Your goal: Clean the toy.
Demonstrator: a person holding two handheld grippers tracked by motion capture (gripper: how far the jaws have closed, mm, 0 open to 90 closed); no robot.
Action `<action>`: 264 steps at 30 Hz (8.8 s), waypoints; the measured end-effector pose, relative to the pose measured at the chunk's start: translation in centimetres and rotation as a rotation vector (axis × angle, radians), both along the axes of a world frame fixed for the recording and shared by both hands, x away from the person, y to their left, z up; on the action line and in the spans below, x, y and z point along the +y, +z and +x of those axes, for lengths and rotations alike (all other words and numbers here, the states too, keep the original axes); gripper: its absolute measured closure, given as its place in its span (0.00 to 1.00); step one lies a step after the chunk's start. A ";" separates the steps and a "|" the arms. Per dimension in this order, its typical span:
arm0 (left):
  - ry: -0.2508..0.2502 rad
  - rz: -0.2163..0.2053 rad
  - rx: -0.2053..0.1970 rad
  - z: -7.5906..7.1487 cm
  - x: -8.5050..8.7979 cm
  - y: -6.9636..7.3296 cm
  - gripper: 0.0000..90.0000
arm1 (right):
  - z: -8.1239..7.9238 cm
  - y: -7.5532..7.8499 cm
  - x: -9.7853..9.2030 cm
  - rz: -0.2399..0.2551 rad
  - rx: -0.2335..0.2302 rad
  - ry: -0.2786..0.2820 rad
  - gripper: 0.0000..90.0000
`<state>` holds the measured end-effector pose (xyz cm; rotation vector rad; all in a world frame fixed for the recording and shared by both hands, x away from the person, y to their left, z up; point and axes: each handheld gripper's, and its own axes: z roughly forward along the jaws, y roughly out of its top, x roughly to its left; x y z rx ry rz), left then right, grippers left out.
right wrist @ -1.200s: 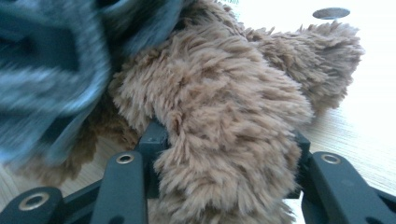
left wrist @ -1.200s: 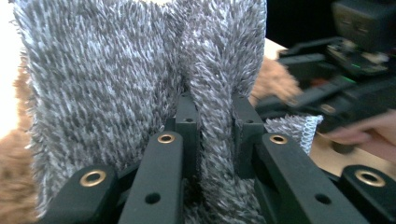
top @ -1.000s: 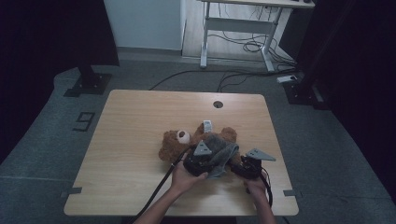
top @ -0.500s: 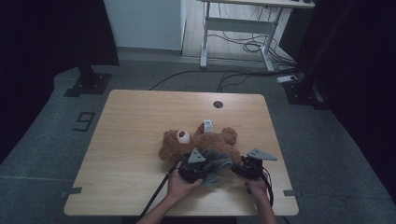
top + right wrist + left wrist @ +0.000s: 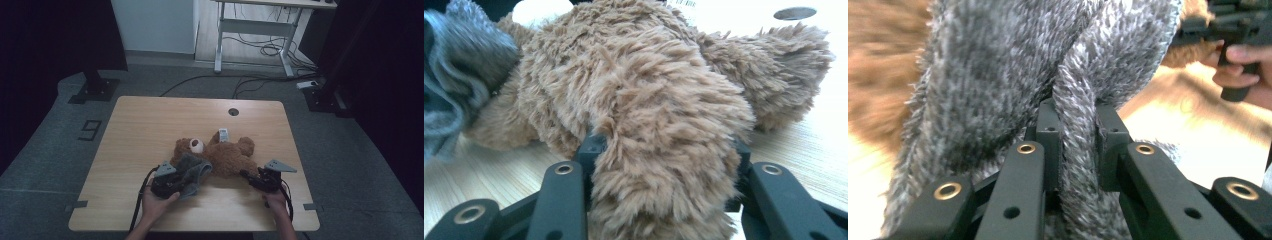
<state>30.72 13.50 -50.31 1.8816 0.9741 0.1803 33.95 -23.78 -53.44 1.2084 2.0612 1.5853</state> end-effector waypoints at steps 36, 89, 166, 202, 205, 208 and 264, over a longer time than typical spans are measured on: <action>-0.165 0.099 0.018 2.0 -11.4 -1.4 0.86 | 0.0 -0.1 -0.1 -0.003 0.009 0.005 0.60; 0.128 0.006 -0.031 2.6 3.9 0.2 0.86 | 0.2 -0.6 -0.4 0.009 0.013 0.032 0.59; 0.074 0.122 -0.049 8.4 -1.7 8.4 0.85 | 0.6 -1.3 -0.4 -0.047 0.048 0.036 0.58; 0.051 0.015 0.001 5.4 0.2 3.7 0.86 | 0.0 -0.1 0.1 -0.118 0.064 0.014 0.26; 0.053 0.010 -0.005 5.2 0.3 3.6 0.86 | -0.1 0.6 0.1 -0.147 0.053 0.033 0.24; 0.054 -0.001 -0.001 5.1 0.3 3.5 0.86 | -0.2 1.0 -0.4 -0.147 0.057 0.056 0.22; -0.116 0.135 -0.031 4.7 -13.2 4.5 0.87 | 0.3 -1.6 3.3 -0.205 0.132 0.202 0.63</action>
